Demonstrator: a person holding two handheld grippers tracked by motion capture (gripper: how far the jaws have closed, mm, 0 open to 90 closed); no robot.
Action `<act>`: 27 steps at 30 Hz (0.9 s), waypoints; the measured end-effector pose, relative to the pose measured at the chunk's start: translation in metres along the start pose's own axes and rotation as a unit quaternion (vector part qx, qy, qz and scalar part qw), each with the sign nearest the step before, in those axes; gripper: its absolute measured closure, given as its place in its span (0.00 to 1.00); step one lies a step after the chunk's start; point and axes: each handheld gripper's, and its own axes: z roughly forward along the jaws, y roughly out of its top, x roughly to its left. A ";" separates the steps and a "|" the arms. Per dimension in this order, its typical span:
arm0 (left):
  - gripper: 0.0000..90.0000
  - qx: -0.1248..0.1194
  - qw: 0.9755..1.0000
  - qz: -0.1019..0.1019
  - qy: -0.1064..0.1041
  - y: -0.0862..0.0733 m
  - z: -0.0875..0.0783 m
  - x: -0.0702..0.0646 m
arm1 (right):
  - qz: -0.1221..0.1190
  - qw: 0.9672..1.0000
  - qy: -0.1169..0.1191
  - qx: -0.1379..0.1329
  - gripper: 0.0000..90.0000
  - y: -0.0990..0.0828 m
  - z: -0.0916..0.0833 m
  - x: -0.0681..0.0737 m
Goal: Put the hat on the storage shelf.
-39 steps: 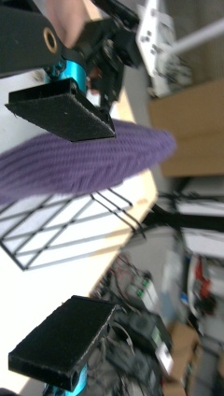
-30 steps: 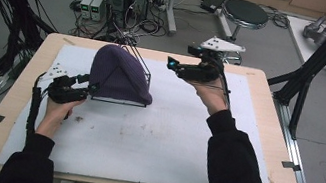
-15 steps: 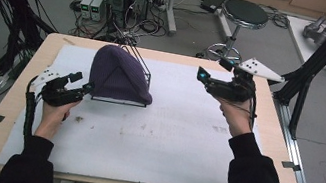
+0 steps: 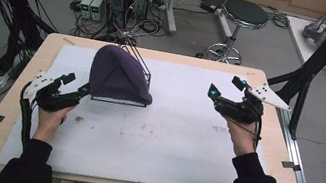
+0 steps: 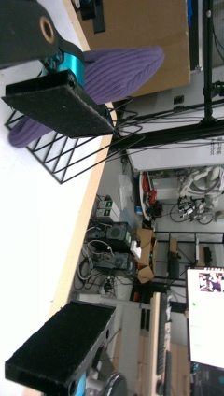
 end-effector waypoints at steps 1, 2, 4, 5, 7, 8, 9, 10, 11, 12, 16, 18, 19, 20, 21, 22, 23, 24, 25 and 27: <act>0.25 0.000 1.000 0.000 0.001 0.000 -0.001 0.000 | 0.004 1.000 -0.004 0.001 0.12 -0.004 -0.003 -0.002; 0.24 -0.002 1.000 0.001 0.004 -0.001 -0.002 0.000 | 0.004 1.000 -0.007 -0.001 0.12 -0.006 -0.004 -0.003; 0.23 -0.005 1.000 0.000 0.009 -0.001 -0.005 0.000 | 0.009 1.000 -0.012 -0.002 0.12 -0.013 -0.008 -0.006; 0.23 -0.006 1.000 0.001 0.012 -0.001 -0.007 0.000 | 0.011 1.000 -0.014 -0.002 0.12 -0.016 -0.010 -0.007; 0.22 -0.008 1.000 0.003 0.020 -0.001 -0.009 0.001 | 0.009 1.000 -0.029 -0.005 0.12 -0.022 -0.015 -0.008; 0.21 -0.006 1.000 0.001 0.023 -0.002 -0.010 0.001 | 0.008 0.999 -0.036 -0.009 0.12 -0.024 -0.017 -0.009; 0.20 -0.005 1.000 0.001 0.025 -0.002 -0.010 0.002 | 0.007 0.999 -0.043 -0.010 0.12 -0.026 -0.020 -0.009; 0.19 -0.006 1.000 0.001 0.027 -0.002 -0.011 0.002 | 0.005 0.999 -0.051 -0.014 0.12 -0.029 -0.022 -0.009; 0.19 -0.007 1.000 0.002 0.029 -0.003 -0.012 0.001 | 0.004 0.998 -0.058 -0.017 0.12 -0.031 -0.024 -0.009; 0.19 -0.008 0.999 0.003 0.031 -0.003 -0.013 0.001 | 0.003 0.998 -0.066 -0.018 0.12 -0.033 -0.026 -0.009; 0.19 -0.013 0.999 0.013 0.040 -0.008 -0.016 -0.003 | -0.001 0.995 -0.092 -0.028 0.12 -0.045 -0.034 -0.006; 0.19 -0.012 0.999 0.013 0.040 -0.009 -0.017 -0.004 | -0.003 0.994 -0.105 -0.032 0.12 -0.050 -0.037 -0.005; 0.19 -0.013 0.999 0.012 0.041 -0.009 -0.018 -0.005 | -0.004 0.993 -0.110 -0.034 0.12 -0.052 -0.039 -0.005; 0.19 -0.015 0.999 0.012 0.042 -0.009 -0.019 -0.005 | -0.004 0.993 -0.113 -0.036 0.12 -0.055 -0.040 -0.004; 0.18 -0.019 0.999 0.012 0.043 -0.009 -0.019 -0.006 | -0.006 0.993 -0.116 -0.036 0.12 -0.057 -0.041 -0.004; 0.18 -0.021 0.999 0.013 0.043 -0.009 -0.020 -0.007 | -0.005 0.992 -0.119 -0.035 0.12 -0.059 -0.042 -0.004; 0.18 -0.023 0.999 0.014 0.045 -0.009 -0.021 -0.008 | -0.005 0.992 -0.123 -0.034 0.12 -0.062 -0.043 -0.004; 0.18 -0.023 0.999 0.014 0.046 -0.009 -0.022 -0.008 | -0.007 0.992 -0.125 -0.035 0.12 -0.064 -0.044 -0.004; 0.18 -0.023 0.998 0.015 0.049 -0.010 -0.022 -0.009 | -0.006 0.991 -0.128 -0.032 0.12 -0.066 -0.045 -0.004; 0.18 -0.025 0.998 0.016 0.055 -0.011 -0.024 -0.009 | -0.008 0.990 -0.136 -0.033 0.12 -0.070 -0.046 -0.003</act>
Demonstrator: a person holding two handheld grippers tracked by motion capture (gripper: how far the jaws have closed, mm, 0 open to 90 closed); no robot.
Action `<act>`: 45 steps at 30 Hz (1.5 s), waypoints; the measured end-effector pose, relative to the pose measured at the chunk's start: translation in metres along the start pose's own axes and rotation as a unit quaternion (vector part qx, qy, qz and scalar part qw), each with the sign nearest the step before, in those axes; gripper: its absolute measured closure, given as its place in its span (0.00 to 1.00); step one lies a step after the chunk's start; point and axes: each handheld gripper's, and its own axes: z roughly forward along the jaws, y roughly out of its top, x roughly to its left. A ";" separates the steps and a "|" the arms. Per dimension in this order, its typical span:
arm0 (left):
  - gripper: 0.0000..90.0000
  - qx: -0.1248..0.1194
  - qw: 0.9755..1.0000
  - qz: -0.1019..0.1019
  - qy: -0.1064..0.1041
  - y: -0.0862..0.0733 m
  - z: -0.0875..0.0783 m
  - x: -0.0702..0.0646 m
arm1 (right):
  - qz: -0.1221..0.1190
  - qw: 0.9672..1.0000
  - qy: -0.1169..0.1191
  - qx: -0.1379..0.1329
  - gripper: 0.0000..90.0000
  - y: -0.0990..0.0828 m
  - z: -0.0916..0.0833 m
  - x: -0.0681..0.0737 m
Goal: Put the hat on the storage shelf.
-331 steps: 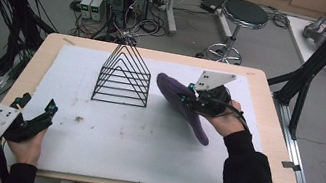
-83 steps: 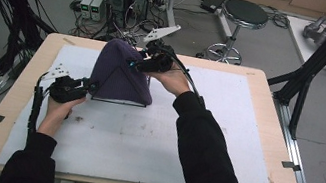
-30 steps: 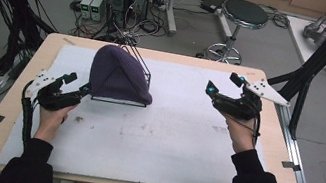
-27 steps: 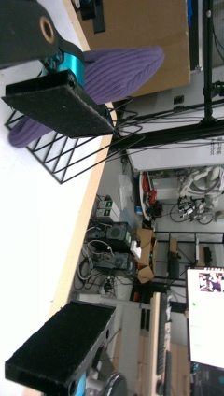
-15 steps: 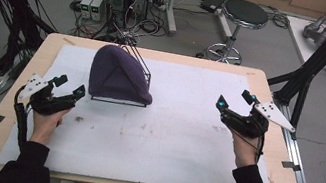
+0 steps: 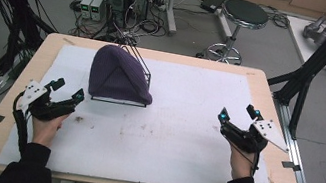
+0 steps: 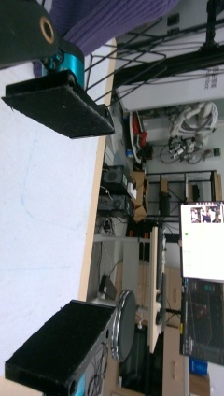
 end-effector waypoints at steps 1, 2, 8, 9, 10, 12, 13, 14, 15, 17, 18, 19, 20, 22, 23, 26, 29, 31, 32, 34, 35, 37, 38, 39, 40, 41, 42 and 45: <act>0.18 0.002 1.000 0.001 0.005 -0.001 -0.001 0.000 | -0.001 1.000 -0.003 -0.002 0.12 -0.002 -0.001 -0.001; 0.18 0.001 1.000 0.002 0.010 -0.001 -0.002 0.001 | 0.001 1.000 -0.005 0.000 0.12 -0.004 -0.002 -0.001; 0.18 0.000 1.000 0.003 0.031 -0.006 -0.007 0.001 | 0.002 1.000 -0.024 0.001 0.12 -0.018 -0.006 -0.003; 0.18 -0.002 0.999 0.003 0.032 -0.006 -0.008 0.001 | 0.003 1.000 -0.027 0.001 0.12 -0.021 -0.006 -0.003; 0.18 -0.002 0.999 0.005 0.035 -0.007 -0.009 0.001 | 0.005 1.000 -0.028 0.002 0.12 -0.023 -0.006 -0.003; 0.18 -0.001 0.999 0.008 0.040 -0.008 -0.010 0.001 | 0.002 0.999 -0.032 0.008 0.12 -0.026 -0.006 -0.004; 0.18 -0.002 0.999 0.008 0.043 -0.009 -0.010 0.001 | 0.001 0.999 -0.035 0.007 0.12 -0.027 -0.007 -0.005; 0.18 0.000 0.999 0.008 0.044 -0.010 -0.011 0.001 | 0.002 0.999 -0.038 0.005 0.12 -0.027 -0.007 -0.005; 0.18 0.001 0.999 0.010 0.048 -0.011 -0.012 0.001 | 0.003 0.999 -0.041 0.005 0.12 -0.028 -0.008 -0.004; 0.18 0.004 0.999 0.010 0.050 -0.013 -0.013 0.000 | -0.002 0.999 -0.043 0.006 0.12 -0.031 -0.007 -0.005; 0.18 0.004 0.999 0.009 0.050 -0.014 -0.013 0.000 | -0.004 0.999 -0.045 0.009 0.12 -0.033 -0.008 -0.005; 0.18 0.006 0.999 0.011 0.051 -0.015 -0.014 0.000 | -0.002 0.999 -0.047 0.011 0.12 -0.035 -0.007 -0.005; 0.18 0.007 0.999 0.009 0.052 -0.016 -0.015 0.000 | -0.003 0.999 -0.048 0.013 0.12 -0.037 -0.007 -0.005; 0.18 0.010 0.998 0.010 0.054 -0.018 -0.015 0.001 | -0.005 0.999 -0.052 0.016 0.12 -0.041 -0.006 -0.005; 0.18 0.012 0.998 0.008 0.054 -0.019 -0.015 0.001 | 0.000 0.998 -0.052 0.023 0.12 -0.043 -0.006 -0.005; 0.18 0.016 0.998 0.007 0.056 -0.020 -0.015 0.003 | -0.006 0.998 -0.054 0.031 0.12 -0.050 -0.005 -0.004; 0.18 0.019 0.998 0.006 0.059 -0.021 -0.015 0.004 | -0.009 0.997 -0.055 0.043 0.12 -0.055 -0.004 -0.003; 0.18 0.022 0.998 0.008 0.058 -0.023 -0.014 0.004 | -0.012 0.997 -0.057 0.049 0.12 -0.059 -0.003 -0.003; 0.18 0.024 0.998 0.009 0.059 -0.023 -0.013 0.004 | -0.012 0.997 -0.058 0.053 0.12 -0.060 -0.002 -0.004; 0.18 0.027 0.998 0.008 0.059 -0.024 -0.013 0.004 | -0.012 0.997 -0.057 0.059 0.12 -0.062 -0.001 -0.004; 0.18 0.027 0.998 0.008 0.057 -0.024 -0.013 0.004 | -0.009 0.997 -0.057 0.060 0.12 -0.062 -0.001 -0.004; 0.18 0.023 0.998 0.008 0.056 -0.024 -0.013 0.004 | -0.014 0.997 -0.056 0.055 0.12 -0.062 -0.001 -0.005; 0.18 0.025 0.998 0.009 0.055 -0.024 -0.013 0.004 | -0.013 0.997 -0.056 0.055 0.12 -0.062 -0.002 -0.004; 0.18 0.027 0.998 0.007 0.056 -0.024 -0.012 0.004 | -0.012 0.997 -0.055 0.054 0.12 -0.062 -0.002 -0.004; 0.18 0.029 0.998 0.008 0.055 -0.024 -0.012 0.004 | -0.012 0.997 -0.054 0.055 0.12 -0.062 -0.002 -0.004; 0.18 0.029 0.998 0.008 0.054 -0.024 -0.012 0.004 | -0.015 0.997 -0.054 0.055 0.12 -0.062 -0.001 -0.004; 0.18 0.031 0.998 0.009 0.053 -0.025 -0.012 0.004 | -0.011 0.997 -0.052 0.058 0.12 -0.063 -0.001 -0.004; 0.18 0.027 0.998 0.006 0.052 -0.024 -0.012 0.003 | -0.013 0.997 -0.051 0.060 0.12 -0.063 -0.001 -0.005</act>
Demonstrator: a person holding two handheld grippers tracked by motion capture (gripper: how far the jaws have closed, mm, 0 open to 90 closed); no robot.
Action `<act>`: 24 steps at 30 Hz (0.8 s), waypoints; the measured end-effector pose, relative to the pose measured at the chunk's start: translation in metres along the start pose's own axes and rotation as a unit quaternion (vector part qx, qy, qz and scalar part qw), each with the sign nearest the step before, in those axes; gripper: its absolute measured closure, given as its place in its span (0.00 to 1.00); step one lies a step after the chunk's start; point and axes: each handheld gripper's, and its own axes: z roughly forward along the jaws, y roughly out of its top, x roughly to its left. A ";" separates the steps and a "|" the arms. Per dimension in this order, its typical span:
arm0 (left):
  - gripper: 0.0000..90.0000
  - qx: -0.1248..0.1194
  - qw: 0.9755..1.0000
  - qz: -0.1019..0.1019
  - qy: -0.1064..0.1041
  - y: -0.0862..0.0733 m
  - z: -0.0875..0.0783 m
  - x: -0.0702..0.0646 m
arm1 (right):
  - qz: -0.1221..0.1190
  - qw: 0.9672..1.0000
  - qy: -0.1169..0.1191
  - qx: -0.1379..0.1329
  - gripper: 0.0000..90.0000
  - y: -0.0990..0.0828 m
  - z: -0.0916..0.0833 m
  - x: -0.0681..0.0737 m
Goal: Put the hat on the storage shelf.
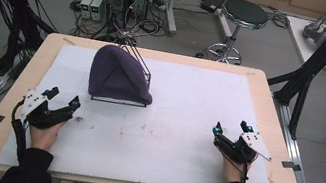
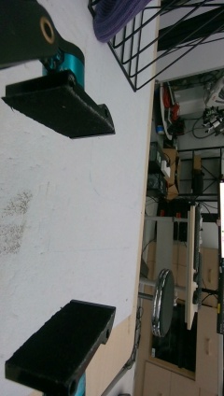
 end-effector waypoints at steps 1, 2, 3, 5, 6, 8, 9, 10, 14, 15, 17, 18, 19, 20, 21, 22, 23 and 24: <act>0.18 -0.002 1.000 -0.001 -0.001 0.000 0.000 0.000 | 0.002 1.000 0.001 0.000 0.12 0.000 0.000 0.000; 0.18 -0.003 1.000 -0.001 -0.001 0.000 0.000 -0.001 | 0.004 1.000 0.003 0.000 0.12 0.000 -0.001 0.000; 0.18 -0.003 1.000 -0.001 -0.002 0.000 0.000 -0.001 | 0.002 1.000 0.002 -0.001 0.12 0.000 -0.001 0.000; 0.18 -0.004 1.000 -0.002 -0.002 0.001 0.000 -0.001 | -0.001 1.000 0.001 -0.004 0.12 0.000 -0.001 -0.001; 0.18 -0.005 1.000 -0.001 -0.003 0.001 0.000 -0.001 | 0.000 1.000 0.001 -0.005 0.12 0.001 -0.001 0.000; 0.18 -0.006 1.000 -0.001 -0.004 0.001 0.000 -0.001 | 0.002 1.000 0.001 -0.003 0.12 0.001 -0.001 0.000; 0.18 -0.006 1.000 -0.002 -0.004 0.001 0.000 -0.001 | 0.003 1.000 0.003 -0.002 0.12 0.001 -0.001 -0.001; 0.18 -0.006 1.000 -0.002 -0.004 0.001 0.000 -0.001 | 0.003 1.000 0.003 -0.002 0.12 0.000 -0.001 -0.001; 0.18 -0.006 1.000 -0.001 -0.004 0.001 0.000 -0.001 | 0.001 1.000 0.003 -0.002 0.12 0.001 -0.001 -0.001; 0.18 -0.006 1.000 -0.001 -0.004 0.001 0.000 -0.001 | -0.001 1.000 0.004 -0.003 0.12 0.001 -0.001 -0.001; 0.18 -0.007 1.000 -0.002 -0.004 0.001 0.000 -0.001 | 0.003 1.000 0.008 0.000 0.12 0.000 -0.002 0.000; 0.18 -0.008 1.000 -0.001 -0.003 0.001 -0.001 -0.001 | 0.003 1.000 0.008 -0.001 0.12 0.000 -0.001 0.000; 0.18 -0.007 1.000 -0.001 -0.004 0.001 -0.001 -0.001 | 0.002 1.000 0.009 -0.001 0.12 0.000 -0.002 0.000; 0.18 -0.007 1.000 -0.001 -0.004 0.001 -0.001 -0.001 | 0.002 1.000 0.009 -0.001 0.12 0.000 -0.001 0.000; 0.18 -0.008 1.000 -0.002 -0.004 0.001 -0.001 -0.001 | 0.001 1.000 0.009 0.000 0.12 0.000 -0.001 0.000; 0.18 -0.008 1.000 -0.001 -0.003 0.001 -0.001 -0.001 | 0.000 1.000 0.010 0.001 0.12 0.000 -0.001 0.000; 0.18 -0.008 1.000 -0.001 -0.004 0.001 -0.001 -0.001 | -0.002 1.000 0.011 -0.001 0.12 0.000 -0.001 0.000; 0.18 -0.008 1.000 -0.002 -0.004 0.001 -0.001 -0.001 | 0.000 1.000 0.012 0.001 0.12 0.000 -0.001 0.000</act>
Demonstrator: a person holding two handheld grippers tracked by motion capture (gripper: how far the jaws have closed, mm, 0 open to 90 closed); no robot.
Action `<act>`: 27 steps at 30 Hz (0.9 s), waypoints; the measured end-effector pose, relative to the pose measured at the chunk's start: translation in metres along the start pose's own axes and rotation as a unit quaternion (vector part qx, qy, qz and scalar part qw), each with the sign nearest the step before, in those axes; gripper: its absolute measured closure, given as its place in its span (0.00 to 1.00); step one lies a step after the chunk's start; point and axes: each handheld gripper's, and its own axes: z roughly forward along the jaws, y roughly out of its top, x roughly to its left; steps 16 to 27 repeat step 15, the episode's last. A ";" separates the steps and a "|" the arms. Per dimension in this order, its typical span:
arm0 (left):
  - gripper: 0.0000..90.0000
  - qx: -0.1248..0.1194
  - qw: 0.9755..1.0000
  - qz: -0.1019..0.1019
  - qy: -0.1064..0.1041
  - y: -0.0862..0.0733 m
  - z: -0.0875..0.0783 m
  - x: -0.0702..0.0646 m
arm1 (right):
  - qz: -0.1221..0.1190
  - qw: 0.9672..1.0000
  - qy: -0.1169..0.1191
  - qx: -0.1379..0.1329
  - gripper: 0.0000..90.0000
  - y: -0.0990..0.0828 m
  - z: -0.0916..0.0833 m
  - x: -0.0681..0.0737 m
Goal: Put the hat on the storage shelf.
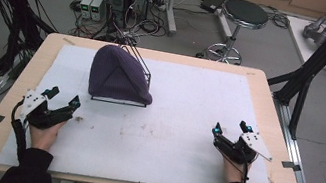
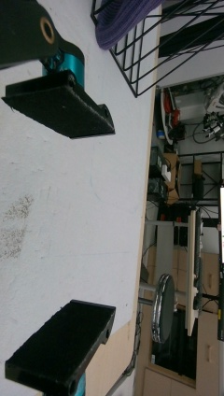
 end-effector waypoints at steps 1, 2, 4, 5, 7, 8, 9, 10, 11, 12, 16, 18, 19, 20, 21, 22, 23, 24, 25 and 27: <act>0.18 -0.001 1.000 0.000 -0.001 0.000 0.000 0.000 | -0.002 1.000 -0.001 -0.001 0.12 0.000 0.000 0.000; 0.18 -0.001 1.000 0.000 -0.001 0.000 0.000 0.000 | 0.001 1.000 0.000 0.000 0.12 0.000 0.000 0.000; 0.19 -0.002 1.000 0.000 -0.002 0.000 0.000 0.001 | 0.000 1.000 -0.001 0.001 0.12 0.000 0.000 0.000; 0.18 -0.001 1.000 0.000 -0.002 0.000 0.000 0.000 | -0.002 1.000 -0.001 0.000 0.12 0.000 0.000 0.000; 0.18 -0.001 1.000 -0.001 -0.002 0.000 0.000 0.000 | 0.001 1.000 0.000 0.001 0.12 0.000 0.000 0.000; 0.18 -0.002 1.000 0.000 -0.002 0.000 0.000 0.000 | -0.001 1.000 -0.001 0.000 0.12 0.000 0.000 0.000; 0.18 -0.002 1.000 0.000 -0.002 0.000 0.000 0.000 | 0.001 1.000 0.000 0.001 0.12 0.000 0.000 0.000; 0.18 -0.002 1.000 0.000 -0.002 0.000 0.000 0.000 | 0.000 1.000 0.000 0.001 0.12 0.000 0.000 0.000; 0.18 -0.001 1.000 0.000 -0.002 0.000 0.000 0.000 | 0.000 1.000 0.000 0.001 0.12 0.000 0.000 0.000; 0.18 -0.002 1.000 0.000 -0.002 0.000 0.000 0.000 | 0.002 1.000 0.000 0.002 0.12 0.000 0.000 0.000; 0.19 -0.002 1.000 0.000 -0.003 0.000 0.000 0.000 | 0.001 1.000 0.000 0.002 0.12 0.000 0.000 0.001; 0.19 -0.002 1.000 0.000 -0.003 0.000 0.000 0.000 | 0.001 1.000 0.000 0.002 0.12 0.000 0.000 0.001; 0.19 -0.002 1.000 0.000 -0.003 0.000 0.000 0.000 | 0.001 1.000 0.000 0.002 0.12 0.000 0.000 0.001; 0.19 -0.002 1.000 0.000 -0.003 0.000 0.000 0.000 | 0.001 1.000 0.000 0.002 0.12 0.000 0.000 0.001; 0.19 -0.002 1.000 0.000 -0.003 0.000 0.000 0.000 | 0.001 1.000 0.000 0.002 0.12 0.000 0.000 0.001; 0.19 -0.002 1.000 0.000 -0.003 0.000 0.000 0.000 | 0.001 1.000 0.000 0.002 0.12 0.000 0.000 0.001; 0.19 -0.002 1.000 0.000 -0.003 0.000 0.000 0.000 | 0.001 1.000 0.000 0.002 0.12 0.000 0.000 0.001; 0.19 -0.002 1.000 0.000 -0.003 0.000 0.000 0.000 | 0.001 1.000 0.000 0.002 0.12 0.000 0.000 0.001; 0.19 -0.002 1.000 0.000 -0.003 0.000 0.000 0.000 | 0.001 1.000 0.000 0.002 0.12 0.000 0.000 0.001; 0.19 -0.002 1.000 0.000 -0.003 0.000 0.000 0.000 | 0.001 1.000 0.000 0.002 0.12 0.000 0.000 0.001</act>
